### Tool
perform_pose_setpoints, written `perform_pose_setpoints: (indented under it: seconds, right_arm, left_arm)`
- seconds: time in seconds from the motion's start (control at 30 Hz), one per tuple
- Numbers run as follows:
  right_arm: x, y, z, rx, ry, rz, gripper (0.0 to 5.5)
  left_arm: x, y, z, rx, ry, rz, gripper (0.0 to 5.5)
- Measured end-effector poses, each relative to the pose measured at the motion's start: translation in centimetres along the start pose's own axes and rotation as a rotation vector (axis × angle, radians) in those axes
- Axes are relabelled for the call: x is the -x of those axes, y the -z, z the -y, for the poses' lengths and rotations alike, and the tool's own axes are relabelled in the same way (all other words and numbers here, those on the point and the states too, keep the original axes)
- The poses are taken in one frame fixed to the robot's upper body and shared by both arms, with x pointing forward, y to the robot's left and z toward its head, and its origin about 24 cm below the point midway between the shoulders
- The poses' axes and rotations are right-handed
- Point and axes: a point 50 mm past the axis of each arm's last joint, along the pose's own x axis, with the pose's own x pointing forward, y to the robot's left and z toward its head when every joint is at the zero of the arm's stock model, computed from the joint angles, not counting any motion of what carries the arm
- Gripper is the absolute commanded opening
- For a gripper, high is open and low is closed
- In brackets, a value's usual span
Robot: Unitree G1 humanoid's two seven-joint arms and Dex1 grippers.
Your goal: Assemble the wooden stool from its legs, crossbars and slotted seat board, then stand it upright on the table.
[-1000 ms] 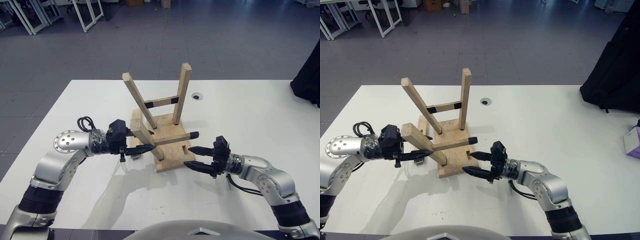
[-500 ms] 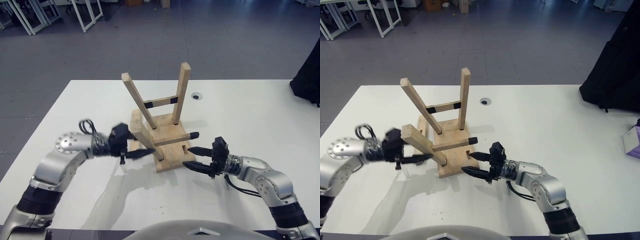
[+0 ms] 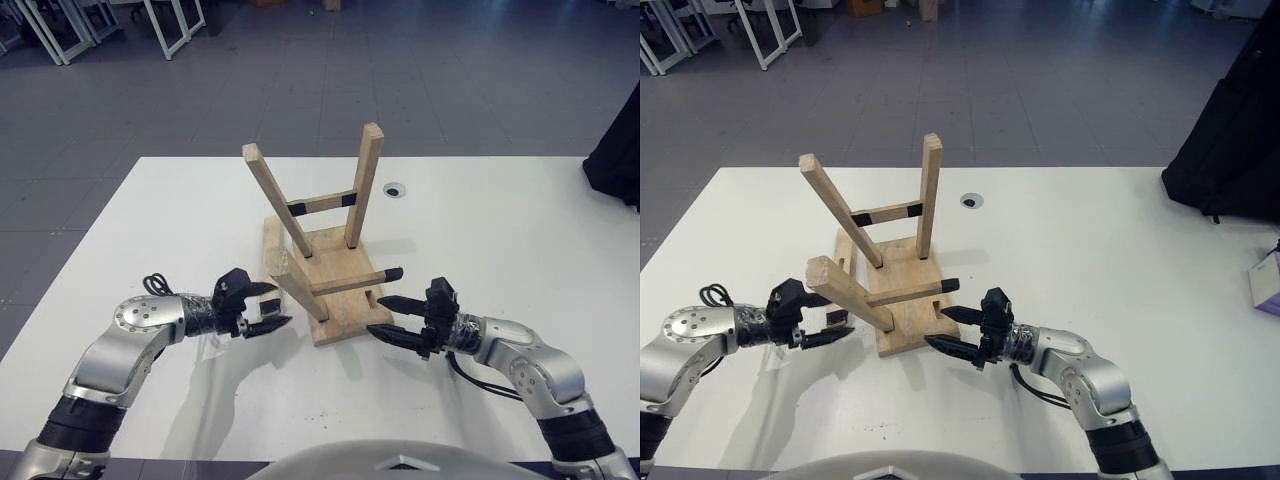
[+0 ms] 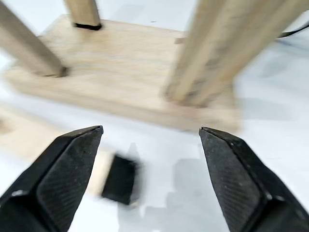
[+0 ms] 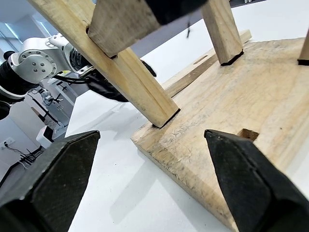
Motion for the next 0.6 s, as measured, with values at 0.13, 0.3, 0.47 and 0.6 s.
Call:
perform_pose_setpoints:
  seconds: [0.13, 0.3, 0.47, 0.6]
  right_arm:
    - [0.2, 0.7, -0.3, -0.018, 0.027, 0.009, 4.00]
    - [0.3, 0.7, -0.4, -0.019, 0.052, 0.013, 4.00]
    - [0.1, 0.8, -0.4, -0.026, 0.060, 0.015, 4.00]
    - [-0.1, 0.9, -0.4, -0.019, 0.075, 0.009, 4.00]
  left_arm:
    - [-1.5, 0.0, 0.7, 0.207, -0.218, 0.090, 3.70]
    - [-3.0, -0.6, 0.7, 0.446, -0.429, 0.122, 3.70]
    - [-4.3, 0.5, 0.3, 0.521, -0.578, -0.011, 3.70]
    - [-5.7, 0.7, 0.7, 0.522, -0.581, -0.069, 3.70]
